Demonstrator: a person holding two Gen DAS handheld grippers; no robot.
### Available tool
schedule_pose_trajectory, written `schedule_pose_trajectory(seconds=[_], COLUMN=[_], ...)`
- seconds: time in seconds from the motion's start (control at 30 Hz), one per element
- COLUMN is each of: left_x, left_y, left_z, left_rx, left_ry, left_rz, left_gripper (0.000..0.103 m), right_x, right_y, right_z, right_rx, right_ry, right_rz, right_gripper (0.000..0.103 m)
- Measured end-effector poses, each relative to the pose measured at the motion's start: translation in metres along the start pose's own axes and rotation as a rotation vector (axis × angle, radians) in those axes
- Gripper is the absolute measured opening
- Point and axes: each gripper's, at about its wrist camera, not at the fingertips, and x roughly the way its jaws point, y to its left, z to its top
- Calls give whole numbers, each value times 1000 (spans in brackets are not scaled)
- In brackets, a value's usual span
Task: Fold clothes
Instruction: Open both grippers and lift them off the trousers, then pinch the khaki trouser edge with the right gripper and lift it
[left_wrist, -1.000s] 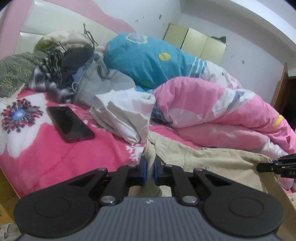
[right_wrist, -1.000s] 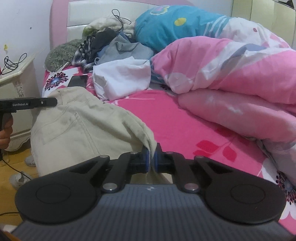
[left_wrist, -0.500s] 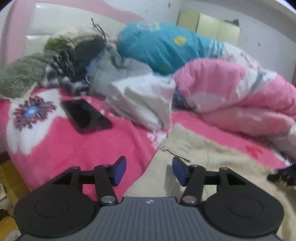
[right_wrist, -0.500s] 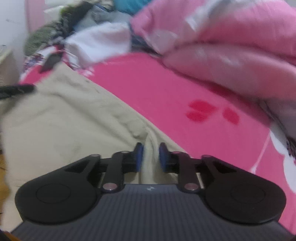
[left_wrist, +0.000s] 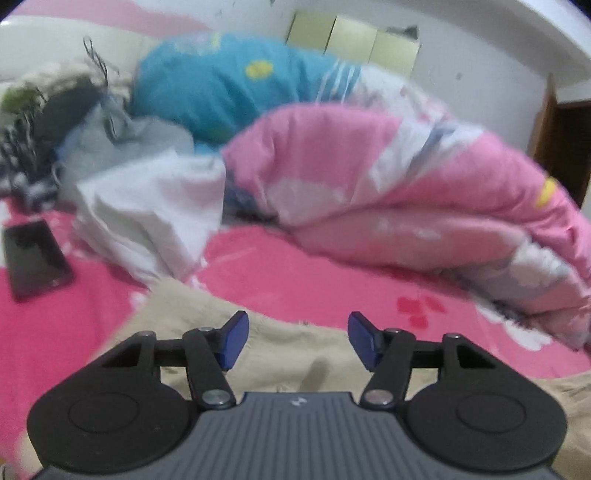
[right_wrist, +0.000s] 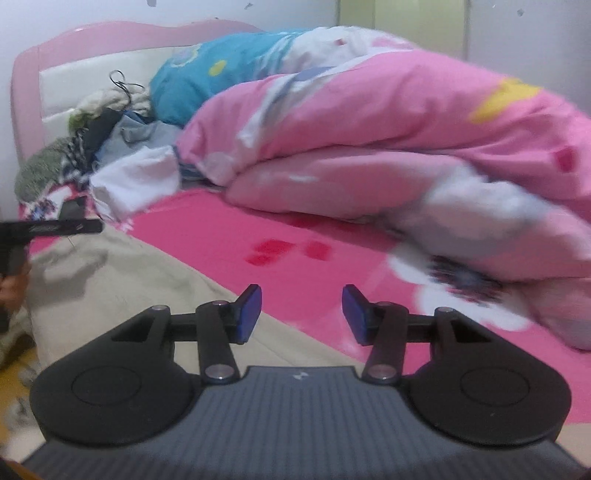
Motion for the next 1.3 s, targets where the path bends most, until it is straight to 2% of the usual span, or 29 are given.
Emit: schedule_pose_trajectory(seconds=[0.1, 0.23, 0.33, 0.4, 0.47, 0.6, 0.73, 0.77, 0.87, 0.93, 1.0, 1.03, 1.17, 1.23, 1.3], left_x=[27, 33, 34, 35, 36, 38, 40, 40, 39, 39, 39, 39, 38, 38, 38], left_y=[7, 10, 5, 3, 2, -1, -3, -3, -3, -3, -3, -3, -3, -3, -3], left_z=[-10, -16, -18, -18, -19, -19, -20, -20, -20, -21, -21, -21, -22, -22, -22], left_rx=[-22, -21, 14, 23, 31, 48, 60, 60, 60, 60, 60, 61, 61, 61, 61], left_ry=[69, 56, 49, 46, 43, 37, 31, 30, 26, 24, 21, 20, 15, 13, 13], left_rz=[68, 89, 114, 120, 125, 137, 145, 145, 144, 144, 144, 144, 144, 144, 142], left_gripper=[56, 58, 60, 60, 61, 61, 61, 61, 62, 62, 62, 62, 62, 62, 62], right_x=[-29, -57, -71, -80, -83, -101, -111, -112, -111, -122, -144, -155, -182, -173, -152], right_y=[-35, -77, -86, -93, -100, -105, -110, -112, -115, -106, -92, -85, -40, -6, 34], right_z=[-20, -52, -75, -90, -105, -141, -166, -171, -171, -161, -147, -139, -105, -88, -71], right_rx=[10, 96, 106, 136, 178, 229, 278, 292, 374, 393, 418, 455, 556, 538, 490], right_ry=[21, 75, 89, 89, 104, 145, 148, 146, 122, 71, -10, -53, -193, -197, -165], right_rz=[-99, -205, -246, -269, -294, -398, -458, -467, -403, -413, -350, -288, 50, 247, 423], right_gripper=[48, 48, 48, 54, 56, 59, 58, 56, 6, 4, 4, 4, 4, 4, 4])
